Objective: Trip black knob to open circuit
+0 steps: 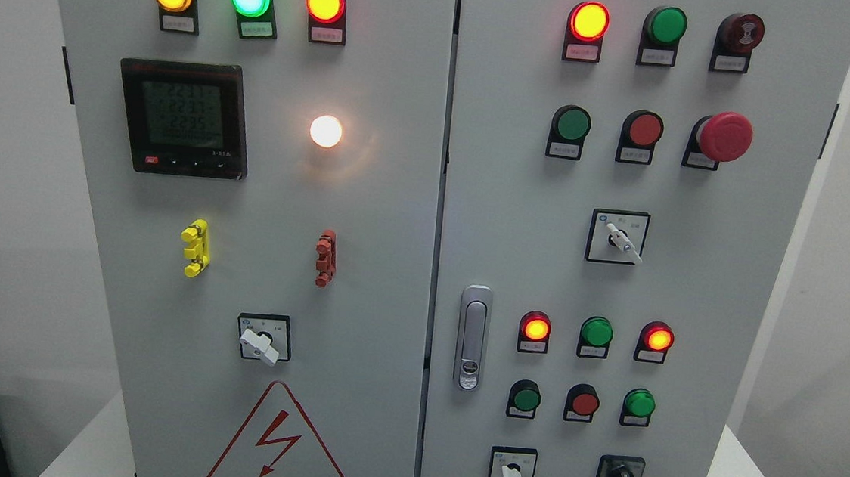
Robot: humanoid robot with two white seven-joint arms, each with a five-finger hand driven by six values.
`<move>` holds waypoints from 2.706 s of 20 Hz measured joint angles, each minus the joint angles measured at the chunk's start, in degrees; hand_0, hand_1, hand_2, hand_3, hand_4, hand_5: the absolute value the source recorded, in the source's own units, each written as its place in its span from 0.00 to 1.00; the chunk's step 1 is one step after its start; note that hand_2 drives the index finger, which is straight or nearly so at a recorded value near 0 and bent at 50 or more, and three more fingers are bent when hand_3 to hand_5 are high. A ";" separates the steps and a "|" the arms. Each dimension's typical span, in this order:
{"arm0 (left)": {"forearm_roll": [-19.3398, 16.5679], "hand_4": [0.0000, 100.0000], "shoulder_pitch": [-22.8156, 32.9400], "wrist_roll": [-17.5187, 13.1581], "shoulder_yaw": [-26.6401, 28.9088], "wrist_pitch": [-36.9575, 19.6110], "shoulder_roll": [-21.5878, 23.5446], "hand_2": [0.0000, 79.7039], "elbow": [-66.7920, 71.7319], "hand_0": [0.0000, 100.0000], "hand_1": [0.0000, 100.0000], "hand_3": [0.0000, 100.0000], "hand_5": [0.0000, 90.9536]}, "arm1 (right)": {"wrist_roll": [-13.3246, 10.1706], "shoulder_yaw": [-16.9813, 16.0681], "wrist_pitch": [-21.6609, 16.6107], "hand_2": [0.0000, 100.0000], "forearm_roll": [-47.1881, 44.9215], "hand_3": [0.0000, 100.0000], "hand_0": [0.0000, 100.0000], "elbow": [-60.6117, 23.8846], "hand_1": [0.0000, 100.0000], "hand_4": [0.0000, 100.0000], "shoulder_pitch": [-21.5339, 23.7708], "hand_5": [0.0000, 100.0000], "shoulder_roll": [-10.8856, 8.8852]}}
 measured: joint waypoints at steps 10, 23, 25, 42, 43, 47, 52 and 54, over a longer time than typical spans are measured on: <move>0.00 0.00 0.00 0.00 0.00 -0.17 0.00 0.00 0.00 0.12 0.39 0.00 0.00 | -0.55 0.00 3.18 0.00 -3.46 1.00 0.00 -4.67 0.00 0.91 -3.28 0.99 -0.68; 0.00 0.00 0.00 0.00 0.00 -0.03 0.00 0.00 0.00 0.12 0.39 0.00 0.00 | -0.55 0.00 7.61 0.00 -4.95 1.00 0.00 -10.56 0.00 0.93 -7.41 1.00 -1.14; 0.00 0.00 0.00 0.00 0.00 -0.03 0.00 0.00 0.00 0.12 0.39 0.00 0.00 | -0.56 0.00 8.13 0.00 -4.98 1.00 0.00 -11.52 0.00 0.94 -7.92 1.00 -1.21; 0.00 0.00 0.00 0.00 0.00 0.04 0.00 0.00 0.00 0.12 0.39 0.00 0.00 | -0.74 0.00 12.52 0.00 -6.11 1.00 0.00 -16.20 0.00 0.95 -12.94 1.00 -2.84; 0.00 0.00 0.00 0.00 0.00 0.04 0.00 0.00 0.00 0.12 0.39 0.00 0.00 | -0.74 0.00 12.79 0.00 -6.22 1.00 0.00 -16.32 0.00 0.95 -13.29 1.00 -3.03; 0.00 0.00 0.00 0.00 0.00 0.04 0.00 0.00 0.00 0.12 0.39 0.00 0.00 | -0.54 0.00 13.57 0.00 -6.52 1.00 0.00 -16.64 0.00 0.95 -14.48 1.00 -3.60; 0.00 0.00 0.00 0.00 0.00 0.04 0.00 0.00 0.00 0.12 0.39 0.00 0.00 | -0.20 0.00 13.70 0.00 -6.72 1.00 0.00 -16.87 0.00 0.96 -15.41 1.00 -4.09; 0.00 0.00 0.00 0.00 0.00 0.04 0.00 0.00 0.00 0.12 0.39 0.00 0.00 | -0.14 0.00 13.77 0.00 -6.78 1.00 0.00 -16.88 0.00 0.96 -15.66 1.00 -4.23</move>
